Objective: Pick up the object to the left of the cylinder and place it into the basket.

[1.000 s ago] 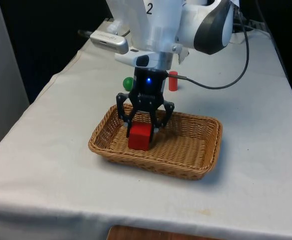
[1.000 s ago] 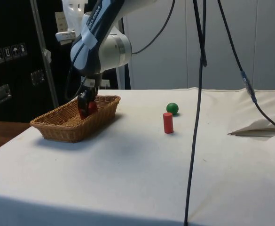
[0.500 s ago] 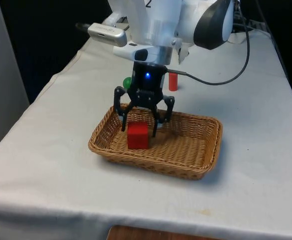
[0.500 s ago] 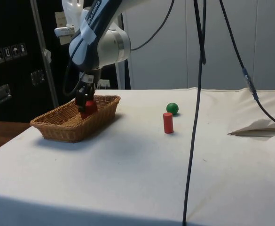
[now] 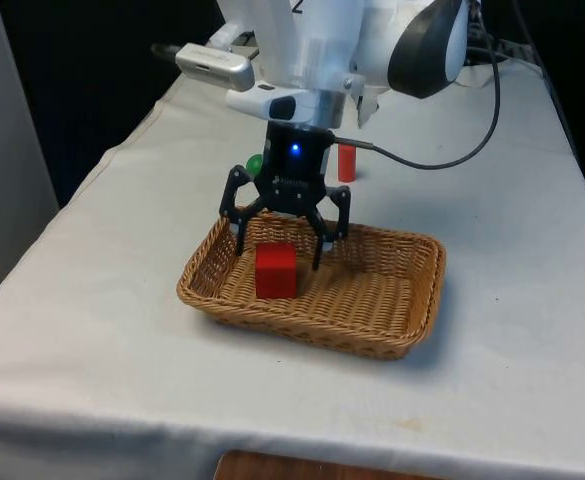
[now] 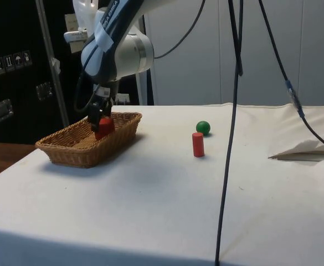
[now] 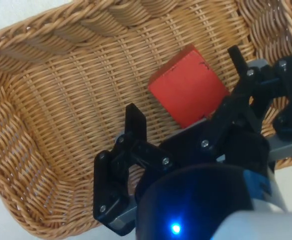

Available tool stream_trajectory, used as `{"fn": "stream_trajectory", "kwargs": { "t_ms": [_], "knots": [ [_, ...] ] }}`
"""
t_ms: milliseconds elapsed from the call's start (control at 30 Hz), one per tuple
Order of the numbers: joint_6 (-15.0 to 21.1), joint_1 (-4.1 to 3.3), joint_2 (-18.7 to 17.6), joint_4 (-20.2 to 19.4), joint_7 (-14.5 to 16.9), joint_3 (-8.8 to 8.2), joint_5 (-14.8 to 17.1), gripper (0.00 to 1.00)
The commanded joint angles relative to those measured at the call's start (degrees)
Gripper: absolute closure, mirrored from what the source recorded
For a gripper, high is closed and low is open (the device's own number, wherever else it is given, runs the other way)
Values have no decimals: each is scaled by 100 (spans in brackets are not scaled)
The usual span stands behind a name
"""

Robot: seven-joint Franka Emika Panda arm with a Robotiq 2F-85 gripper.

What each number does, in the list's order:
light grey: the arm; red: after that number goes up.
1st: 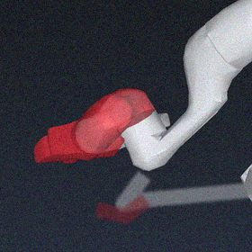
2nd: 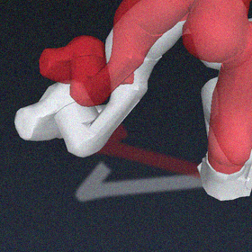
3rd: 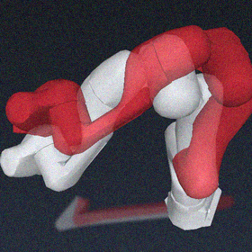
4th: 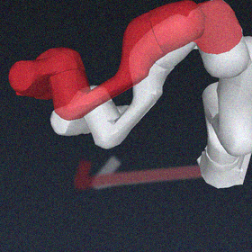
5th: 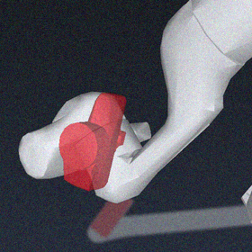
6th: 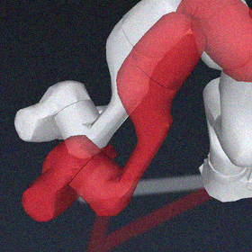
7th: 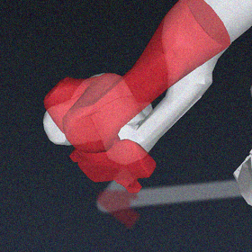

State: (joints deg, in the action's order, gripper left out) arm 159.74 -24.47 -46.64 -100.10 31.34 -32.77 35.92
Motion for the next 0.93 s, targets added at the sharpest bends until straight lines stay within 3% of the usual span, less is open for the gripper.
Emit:
{"fn": "stream_trajectory", "kwargs": {
  "t_ms": [0, 233, 267, 300, 567, 600, 633, 767, 867, 900],
  "knots": [
    [-80, -57, 115, -57, -23, -80, -46, 0],
    [-223, -189, 401, -178, -11, -258, -80, 0],
    [-195, -138, 390, -138, 34, -189, -23, 0],
    [-235, -206, 441, -195, -17, -275, -86, 0],
    [-390, -350, 768, -309, -23, -476, -132, 0],
    [-332, -269, 705, -241, 34, -367, -46, 0],
    [-407, -367, 796, -321, -23, -498, -132, 0],
    [-493, -435, 974, -361, -34, -596, -178, 0],
    [-521, -430, 1020, -355, -23, -584, -172, 0],
    [-510, -384, 1031, -332, 29, -527, -126, 0]
  ]
}}
